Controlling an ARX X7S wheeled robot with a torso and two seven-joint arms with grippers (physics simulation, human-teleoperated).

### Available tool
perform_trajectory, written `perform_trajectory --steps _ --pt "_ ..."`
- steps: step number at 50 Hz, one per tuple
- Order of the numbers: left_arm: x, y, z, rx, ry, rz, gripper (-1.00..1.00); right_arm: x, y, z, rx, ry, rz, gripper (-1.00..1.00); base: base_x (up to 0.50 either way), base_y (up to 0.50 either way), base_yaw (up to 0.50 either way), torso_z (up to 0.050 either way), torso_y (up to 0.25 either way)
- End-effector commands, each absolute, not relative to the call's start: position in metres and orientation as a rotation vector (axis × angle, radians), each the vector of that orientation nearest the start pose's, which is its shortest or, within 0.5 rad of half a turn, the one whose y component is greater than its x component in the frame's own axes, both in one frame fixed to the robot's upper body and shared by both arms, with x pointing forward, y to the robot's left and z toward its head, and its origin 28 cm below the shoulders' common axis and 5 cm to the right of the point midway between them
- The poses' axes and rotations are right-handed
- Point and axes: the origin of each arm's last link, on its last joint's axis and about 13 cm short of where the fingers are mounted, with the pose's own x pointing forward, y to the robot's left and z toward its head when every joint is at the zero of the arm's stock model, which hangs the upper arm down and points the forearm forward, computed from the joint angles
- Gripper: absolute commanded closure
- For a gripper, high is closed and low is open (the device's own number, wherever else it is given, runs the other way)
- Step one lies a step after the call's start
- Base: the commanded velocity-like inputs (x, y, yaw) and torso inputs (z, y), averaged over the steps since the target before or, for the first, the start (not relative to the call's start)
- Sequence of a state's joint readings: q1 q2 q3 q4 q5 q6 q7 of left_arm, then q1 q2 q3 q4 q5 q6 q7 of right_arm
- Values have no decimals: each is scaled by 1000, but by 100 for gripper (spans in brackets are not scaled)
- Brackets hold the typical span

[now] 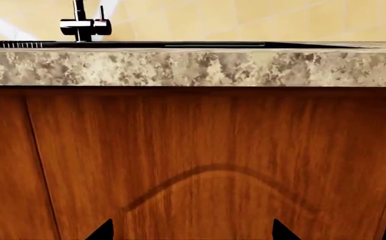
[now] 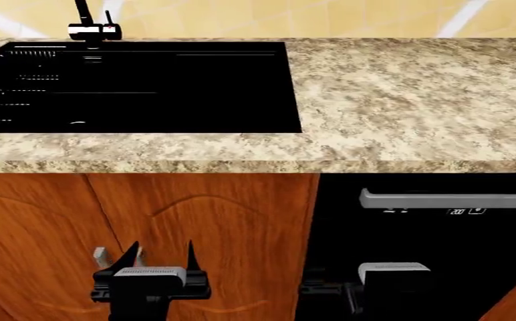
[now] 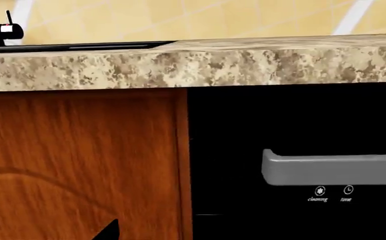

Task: Place the two vegetables and bowl onto the tray for setting up a vegetable dip station.

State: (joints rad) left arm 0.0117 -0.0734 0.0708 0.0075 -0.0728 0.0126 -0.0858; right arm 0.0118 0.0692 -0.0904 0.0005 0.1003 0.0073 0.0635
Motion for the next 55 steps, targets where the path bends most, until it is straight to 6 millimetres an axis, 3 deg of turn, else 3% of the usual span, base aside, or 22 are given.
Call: perform_trajectory --steps 1,55 --pt "208 209 13 -3 -2 17 -100 212 -95 14 33 6 23 -100 0 -500 0 0 0" --pt "209 209 13 -3 -1 19 -100 212 -95 15 30 6 27 -100 0 -500 0 0 0"
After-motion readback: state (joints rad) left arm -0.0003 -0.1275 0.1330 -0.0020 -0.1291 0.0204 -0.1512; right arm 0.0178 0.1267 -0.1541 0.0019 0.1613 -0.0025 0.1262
